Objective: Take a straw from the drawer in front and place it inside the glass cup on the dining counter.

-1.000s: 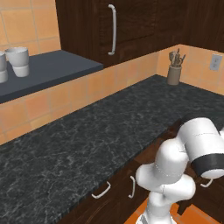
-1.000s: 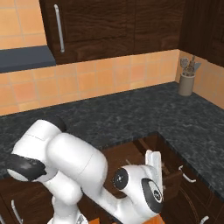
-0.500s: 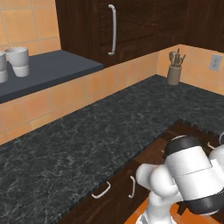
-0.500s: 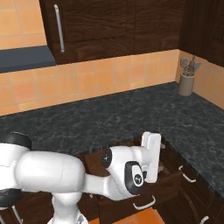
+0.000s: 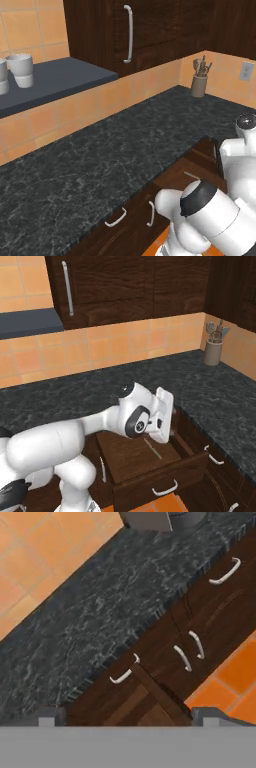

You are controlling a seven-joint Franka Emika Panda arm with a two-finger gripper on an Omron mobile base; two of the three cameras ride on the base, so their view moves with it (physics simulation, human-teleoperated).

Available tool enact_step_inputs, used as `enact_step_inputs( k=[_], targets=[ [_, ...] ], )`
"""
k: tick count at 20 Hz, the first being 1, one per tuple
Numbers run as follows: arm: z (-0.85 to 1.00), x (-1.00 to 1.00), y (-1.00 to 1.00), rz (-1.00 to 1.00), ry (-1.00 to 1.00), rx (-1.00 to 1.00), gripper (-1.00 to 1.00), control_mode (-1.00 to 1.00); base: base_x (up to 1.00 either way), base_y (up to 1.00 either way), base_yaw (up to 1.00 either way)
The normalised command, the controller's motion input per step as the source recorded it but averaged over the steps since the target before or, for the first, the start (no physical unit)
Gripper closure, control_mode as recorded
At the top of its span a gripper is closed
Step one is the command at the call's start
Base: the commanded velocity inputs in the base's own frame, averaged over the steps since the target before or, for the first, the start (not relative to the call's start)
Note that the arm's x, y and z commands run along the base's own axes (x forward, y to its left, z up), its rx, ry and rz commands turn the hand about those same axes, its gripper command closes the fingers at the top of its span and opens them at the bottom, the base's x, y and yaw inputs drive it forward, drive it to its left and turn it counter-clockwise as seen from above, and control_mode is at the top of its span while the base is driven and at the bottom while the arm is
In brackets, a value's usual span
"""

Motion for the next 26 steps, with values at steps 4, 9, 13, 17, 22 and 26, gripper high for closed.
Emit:
enact_step_inputs(
  k=[4, 9, 13, 17, 22, 26],
  targets=[
    [0.20, 0.01, 0.23, -0.07, 0.38, 0.31, -1.00, -1.00, 0.00, 0.00, 0.00],
    [-0.31, 0.00, 0.64, -0.30, -0.14, 0.40, -1.00, -1.00, 0.00, 0.00, 0.00],
    [-0.50, 0.00, 0.88, -0.38, -0.46, 0.30, -1.00, -1.00, 0.00, 0.00, 0.00],
    [-0.57, 0.06, 0.89, -0.30, -0.30, 0.01, -1.00, -1.00, 0.00, 0.00, 0.00],
    [-0.48, 0.16, 0.48, -0.24, 0.10, -0.17, -1.00, -1.00, 0.00, 0.00, 0.00],
    [-0.22, 0.10, 0.00, -0.17, 0.25, -0.01, -1.00, -1.00, 0.00, 0.00, 0.00]
  ],
)
